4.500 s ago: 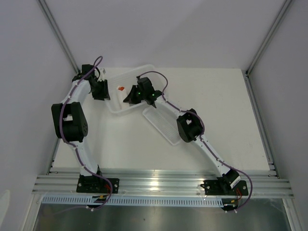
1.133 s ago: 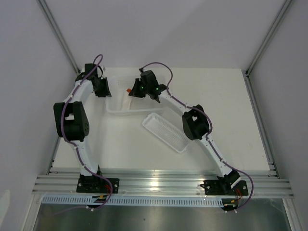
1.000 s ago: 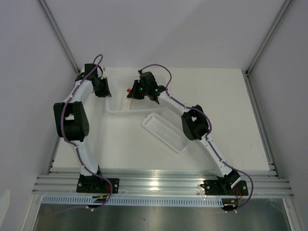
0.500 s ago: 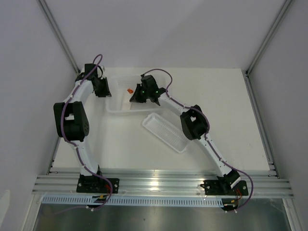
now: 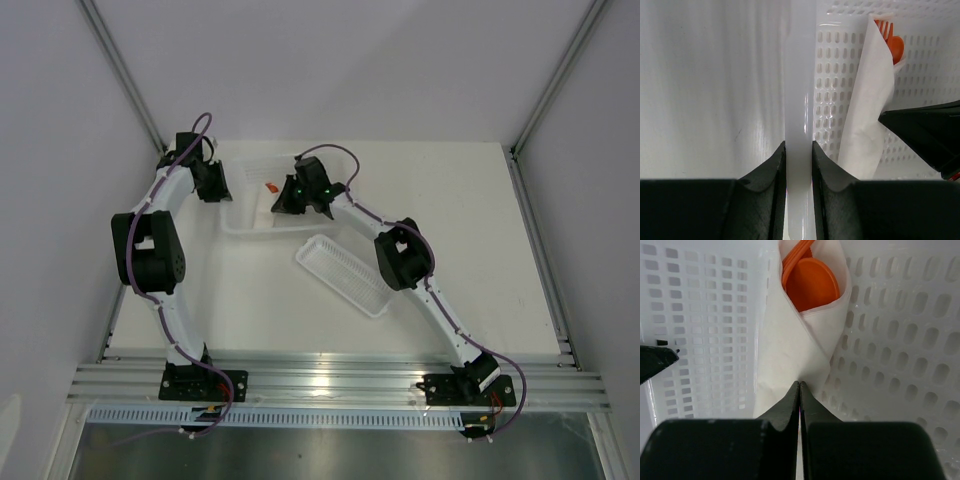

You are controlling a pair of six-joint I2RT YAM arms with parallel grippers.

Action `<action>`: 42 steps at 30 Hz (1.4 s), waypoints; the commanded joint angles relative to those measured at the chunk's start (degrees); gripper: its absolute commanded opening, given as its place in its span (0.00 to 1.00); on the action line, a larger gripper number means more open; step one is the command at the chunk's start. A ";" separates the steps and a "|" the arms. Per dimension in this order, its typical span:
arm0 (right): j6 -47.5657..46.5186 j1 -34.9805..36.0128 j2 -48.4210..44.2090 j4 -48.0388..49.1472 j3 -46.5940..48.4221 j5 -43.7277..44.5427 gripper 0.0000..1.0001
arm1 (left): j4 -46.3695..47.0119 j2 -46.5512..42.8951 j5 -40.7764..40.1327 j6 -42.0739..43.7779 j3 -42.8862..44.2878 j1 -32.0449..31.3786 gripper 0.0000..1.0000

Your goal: Place the utensils on the paper napkin and roll it up

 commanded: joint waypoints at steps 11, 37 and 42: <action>-0.69 -0.79 -9.35 5.71 3.16 1.01 0.00 | 0.39 0.31 -0.59 -6.29 1.01 0.58 0.01; -12.30 -7.47 -40.81 -2.47 -27.15 6.38 0.00 | 2.33 -1.63 -0.59 -16.58 -4.71 2.95 0.40; -12.56 -9.41 -45.73 -2.82 -31.29 7.60 0.05 | 1.19 -2.50 -2.17 -14.74 -1.73 2.95 0.65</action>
